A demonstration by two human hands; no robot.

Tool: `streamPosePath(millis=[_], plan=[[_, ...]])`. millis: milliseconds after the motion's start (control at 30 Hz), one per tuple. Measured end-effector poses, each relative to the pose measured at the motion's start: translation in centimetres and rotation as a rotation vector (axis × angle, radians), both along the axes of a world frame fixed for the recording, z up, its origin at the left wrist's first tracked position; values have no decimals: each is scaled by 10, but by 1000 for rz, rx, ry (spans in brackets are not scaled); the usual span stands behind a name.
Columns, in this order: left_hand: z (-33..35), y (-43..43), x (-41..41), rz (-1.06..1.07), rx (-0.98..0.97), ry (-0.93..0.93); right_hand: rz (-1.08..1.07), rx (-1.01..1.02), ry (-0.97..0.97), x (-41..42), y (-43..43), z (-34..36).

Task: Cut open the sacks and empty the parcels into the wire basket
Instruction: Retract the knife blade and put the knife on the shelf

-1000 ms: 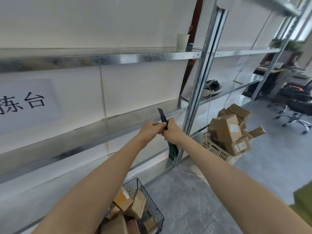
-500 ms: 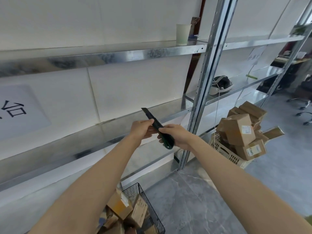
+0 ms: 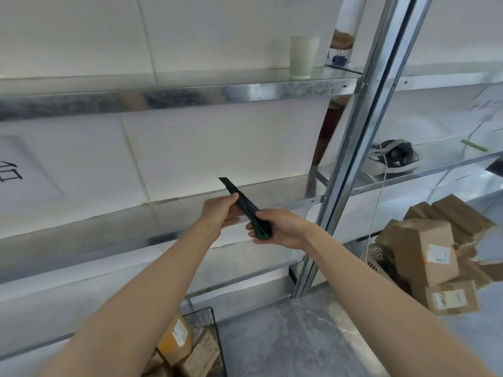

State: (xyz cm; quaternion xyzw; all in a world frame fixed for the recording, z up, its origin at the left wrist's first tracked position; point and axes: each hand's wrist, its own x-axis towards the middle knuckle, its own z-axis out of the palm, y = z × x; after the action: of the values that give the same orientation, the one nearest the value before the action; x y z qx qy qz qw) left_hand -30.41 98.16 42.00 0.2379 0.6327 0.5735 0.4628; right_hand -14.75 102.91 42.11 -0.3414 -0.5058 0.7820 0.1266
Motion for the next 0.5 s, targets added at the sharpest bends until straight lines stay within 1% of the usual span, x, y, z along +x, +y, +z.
streamPosePath(millis=[133,267,500], plan=[[-2,21,13,42,-6,-4,-1,74,-22,9,27,-4],[-9,42,25,79,-16,-26,-3,98,-18,19,51,-12],[-19,62,33,93,-39,-42,-71,175,-36,18,75,-30]])
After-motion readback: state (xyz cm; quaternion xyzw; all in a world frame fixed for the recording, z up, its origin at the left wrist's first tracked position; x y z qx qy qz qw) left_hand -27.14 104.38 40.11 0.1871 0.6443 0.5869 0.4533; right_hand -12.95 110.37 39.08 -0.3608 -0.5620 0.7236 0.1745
